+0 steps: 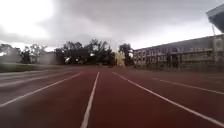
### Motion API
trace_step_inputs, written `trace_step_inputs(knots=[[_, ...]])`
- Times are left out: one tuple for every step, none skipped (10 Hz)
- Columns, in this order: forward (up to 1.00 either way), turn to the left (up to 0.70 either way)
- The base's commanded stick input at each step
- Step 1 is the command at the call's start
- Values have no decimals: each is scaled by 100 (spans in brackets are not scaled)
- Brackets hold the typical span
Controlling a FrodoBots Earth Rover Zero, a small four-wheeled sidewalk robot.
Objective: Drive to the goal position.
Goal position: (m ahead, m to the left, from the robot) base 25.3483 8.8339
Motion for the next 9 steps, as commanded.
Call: trace_step_inputs(knots=[[45, 0], [45, 0], [45, 0], [45, 0], [45, 0], [45, 0], [45, 0], [45, 0], [45, 0]])
